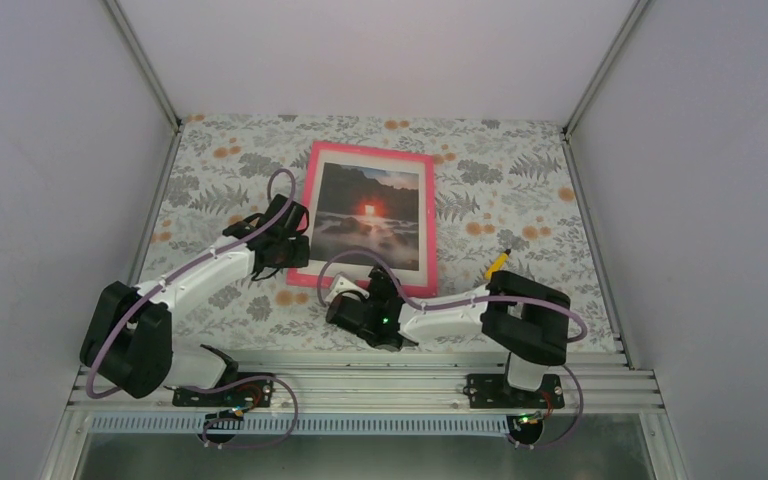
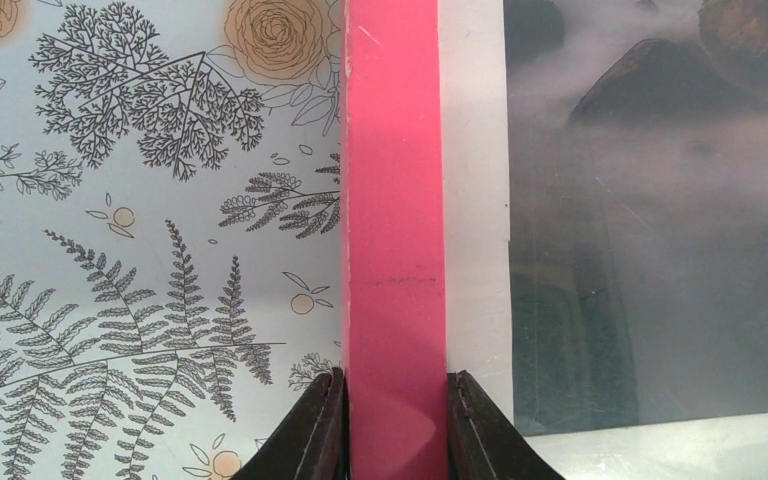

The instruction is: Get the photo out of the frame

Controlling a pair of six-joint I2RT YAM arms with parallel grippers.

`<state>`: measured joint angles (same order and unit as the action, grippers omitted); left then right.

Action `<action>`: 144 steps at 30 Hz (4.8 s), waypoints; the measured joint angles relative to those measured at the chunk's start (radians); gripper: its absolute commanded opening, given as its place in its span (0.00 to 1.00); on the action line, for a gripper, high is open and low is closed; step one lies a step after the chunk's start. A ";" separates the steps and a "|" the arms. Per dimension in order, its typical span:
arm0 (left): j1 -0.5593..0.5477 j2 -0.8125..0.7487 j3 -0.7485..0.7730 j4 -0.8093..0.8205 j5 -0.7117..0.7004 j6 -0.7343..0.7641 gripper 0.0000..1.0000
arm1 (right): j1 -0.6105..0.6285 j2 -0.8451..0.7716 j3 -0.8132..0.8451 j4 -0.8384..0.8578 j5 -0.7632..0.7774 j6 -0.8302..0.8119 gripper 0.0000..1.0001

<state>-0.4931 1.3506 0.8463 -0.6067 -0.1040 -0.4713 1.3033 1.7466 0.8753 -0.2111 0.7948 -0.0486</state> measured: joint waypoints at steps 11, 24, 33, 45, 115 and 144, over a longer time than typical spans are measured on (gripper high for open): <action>-0.010 -0.002 0.008 -0.013 -0.009 -0.001 0.12 | 0.000 0.085 0.049 0.080 0.103 -0.120 0.79; -0.014 -0.002 0.008 -0.013 -0.014 -0.001 0.13 | 0.000 0.133 0.068 0.174 0.168 -0.261 0.46; -0.016 -0.006 0.010 0.029 0.004 -0.011 0.27 | 0.006 0.117 0.064 0.135 0.182 -0.389 0.11; 0.011 -0.102 0.019 0.071 0.061 -0.029 0.70 | 0.011 -0.006 0.031 0.142 0.204 -0.411 0.04; 0.148 -0.367 -0.608 0.875 0.460 -0.692 1.00 | -0.462 -0.403 -0.296 0.663 -0.420 1.360 0.04; 0.159 -0.146 -0.720 1.285 0.550 -0.875 0.34 | -0.475 -0.317 -0.359 0.573 -0.653 1.521 0.58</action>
<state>-0.3336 1.2041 0.1265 0.6785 0.4465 -1.3468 0.8280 1.4296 0.5159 0.3614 0.1413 1.4719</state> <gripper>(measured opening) 0.381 0.459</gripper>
